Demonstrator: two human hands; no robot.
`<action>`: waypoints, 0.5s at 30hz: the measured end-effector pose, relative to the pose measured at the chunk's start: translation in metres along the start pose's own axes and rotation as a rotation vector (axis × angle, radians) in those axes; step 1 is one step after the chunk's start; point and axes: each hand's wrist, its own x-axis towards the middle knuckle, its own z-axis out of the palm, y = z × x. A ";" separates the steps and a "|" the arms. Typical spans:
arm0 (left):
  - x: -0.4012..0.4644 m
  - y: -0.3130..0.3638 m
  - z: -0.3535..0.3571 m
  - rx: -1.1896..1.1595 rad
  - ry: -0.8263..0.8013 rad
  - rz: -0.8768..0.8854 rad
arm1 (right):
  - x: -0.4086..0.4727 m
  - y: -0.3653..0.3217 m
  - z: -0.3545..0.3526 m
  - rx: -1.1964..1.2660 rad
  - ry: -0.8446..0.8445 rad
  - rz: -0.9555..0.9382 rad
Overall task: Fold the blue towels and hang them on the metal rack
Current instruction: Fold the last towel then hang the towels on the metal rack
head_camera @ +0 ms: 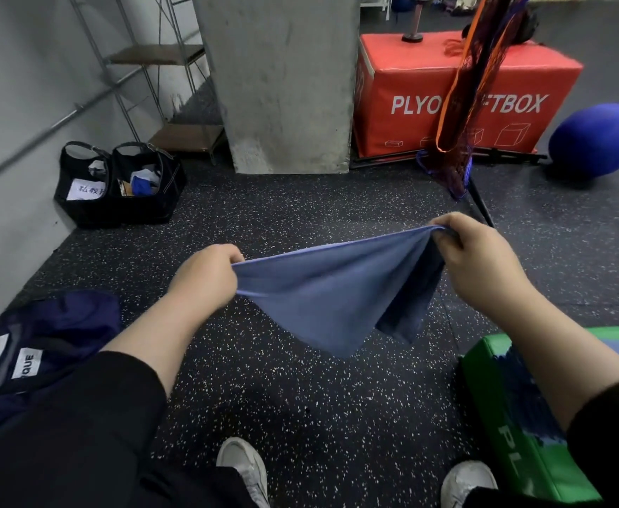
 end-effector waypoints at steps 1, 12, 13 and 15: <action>0.003 -0.008 -0.002 -0.013 -0.006 -0.025 | 0.002 0.006 -0.002 -0.024 -0.007 0.008; -0.005 -0.018 -0.025 -0.889 -0.357 -0.221 | 0.007 0.030 -0.004 -0.116 -0.185 0.101; -0.004 -0.017 -0.027 -0.951 -0.363 -0.236 | 0.008 0.029 -0.005 -0.122 -0.185 0.097; -0.003 -0.014 -0.028 -1.007 -0.358 -0.224 | 0.008 0.028 -0.008 -0.121 -0.169 0.092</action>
